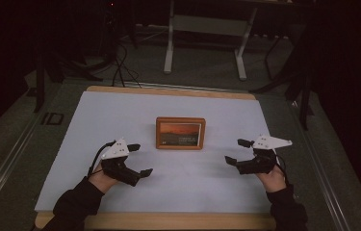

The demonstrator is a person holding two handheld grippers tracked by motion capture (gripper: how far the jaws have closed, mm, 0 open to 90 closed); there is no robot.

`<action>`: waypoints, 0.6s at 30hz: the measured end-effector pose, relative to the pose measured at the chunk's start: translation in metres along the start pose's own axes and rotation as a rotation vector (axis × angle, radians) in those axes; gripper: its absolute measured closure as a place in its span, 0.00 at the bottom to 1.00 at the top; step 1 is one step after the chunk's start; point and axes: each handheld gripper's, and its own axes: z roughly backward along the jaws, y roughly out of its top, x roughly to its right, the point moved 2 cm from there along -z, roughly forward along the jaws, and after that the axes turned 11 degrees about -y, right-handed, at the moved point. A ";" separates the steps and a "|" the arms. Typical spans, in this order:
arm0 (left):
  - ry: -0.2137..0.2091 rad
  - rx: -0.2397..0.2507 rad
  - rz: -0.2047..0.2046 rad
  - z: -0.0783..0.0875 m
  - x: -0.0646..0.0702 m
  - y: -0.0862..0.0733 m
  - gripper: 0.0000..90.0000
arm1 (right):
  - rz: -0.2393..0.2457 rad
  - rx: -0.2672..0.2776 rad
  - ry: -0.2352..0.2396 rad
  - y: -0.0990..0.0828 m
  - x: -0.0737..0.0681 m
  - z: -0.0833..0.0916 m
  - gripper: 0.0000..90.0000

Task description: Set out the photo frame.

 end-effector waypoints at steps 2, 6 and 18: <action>-0.002 -0.001 0.005 0.001 0.000 -0.003 0.02 | -0.016 -0.001 -0.001 -0.009 -0.006 0.001 0.16; -0.007 -0.006 0.013 -0.001 0.001 -0.009 0.02 | -0.041 0.008 0.009 -0.028 -0.019 0.001 0.15; -0.001 -0.027 0.014 -0.001 0.005 -0.024 0.02 | -0.067 0.057 -0.017 -0.054 -0.038 0.010 0.16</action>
